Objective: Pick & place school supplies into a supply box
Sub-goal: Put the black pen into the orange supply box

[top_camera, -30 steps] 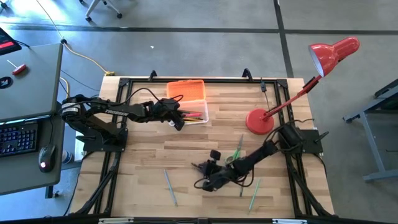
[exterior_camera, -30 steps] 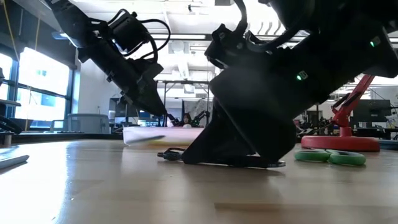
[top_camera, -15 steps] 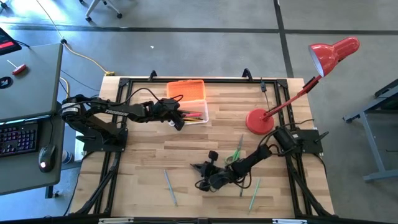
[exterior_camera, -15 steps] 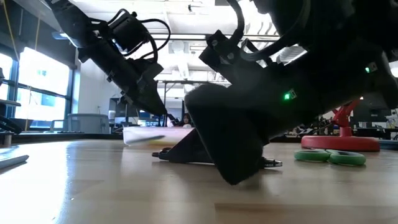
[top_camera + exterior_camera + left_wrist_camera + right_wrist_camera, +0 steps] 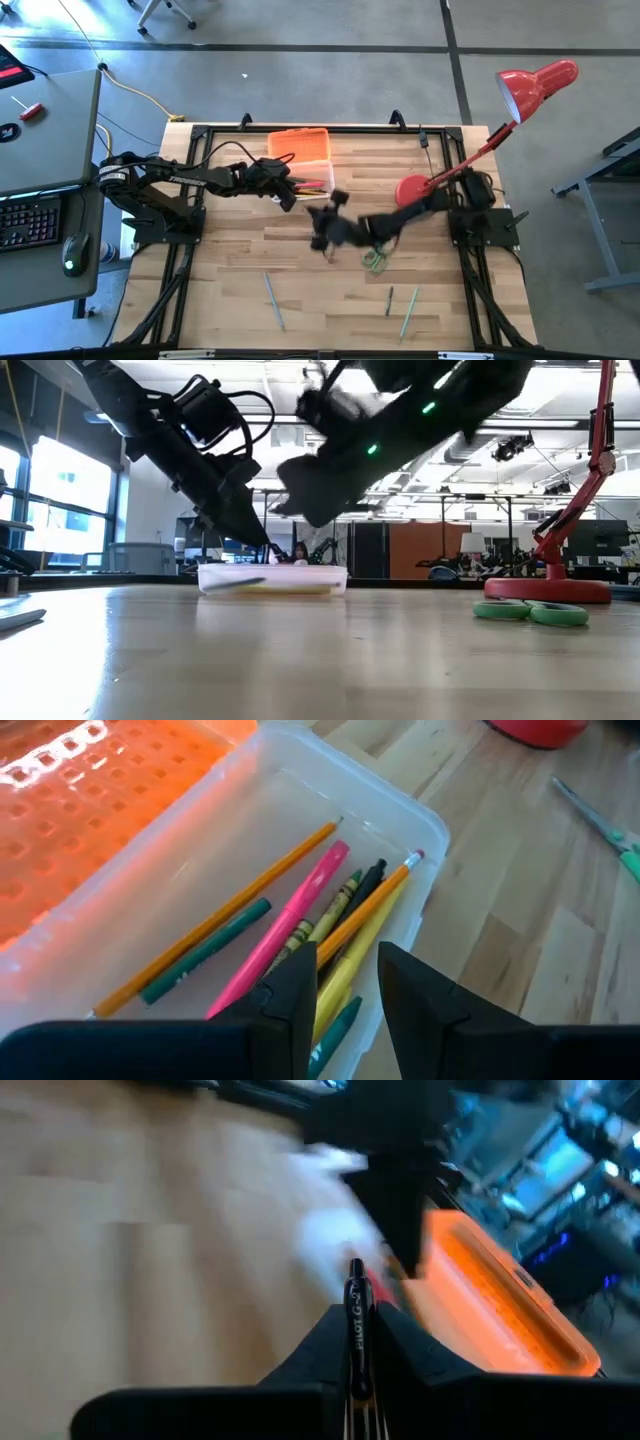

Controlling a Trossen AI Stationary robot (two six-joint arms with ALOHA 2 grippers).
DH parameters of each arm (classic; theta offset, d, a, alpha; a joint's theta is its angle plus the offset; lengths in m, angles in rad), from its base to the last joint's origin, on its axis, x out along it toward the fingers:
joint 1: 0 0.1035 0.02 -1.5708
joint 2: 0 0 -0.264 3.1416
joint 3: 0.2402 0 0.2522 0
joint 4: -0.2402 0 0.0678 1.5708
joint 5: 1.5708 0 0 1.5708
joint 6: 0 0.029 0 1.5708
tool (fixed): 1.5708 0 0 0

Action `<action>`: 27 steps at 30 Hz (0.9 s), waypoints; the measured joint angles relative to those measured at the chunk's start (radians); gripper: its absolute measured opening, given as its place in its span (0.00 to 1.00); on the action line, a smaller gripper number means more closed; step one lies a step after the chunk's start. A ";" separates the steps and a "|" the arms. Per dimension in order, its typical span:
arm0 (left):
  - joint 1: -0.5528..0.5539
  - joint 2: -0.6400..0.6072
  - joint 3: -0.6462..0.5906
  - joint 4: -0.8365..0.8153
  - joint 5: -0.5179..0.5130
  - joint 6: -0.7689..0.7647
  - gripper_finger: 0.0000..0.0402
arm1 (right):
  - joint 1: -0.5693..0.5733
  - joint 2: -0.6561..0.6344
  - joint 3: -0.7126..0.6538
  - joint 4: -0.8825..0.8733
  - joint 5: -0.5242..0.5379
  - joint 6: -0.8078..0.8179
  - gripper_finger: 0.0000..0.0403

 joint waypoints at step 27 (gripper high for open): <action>-0.322 -0.035 0.000 0.013 0.590 -0.206 0.35 | -0.411 0.163 0.047 0.253 -0.735 -0.137 0.08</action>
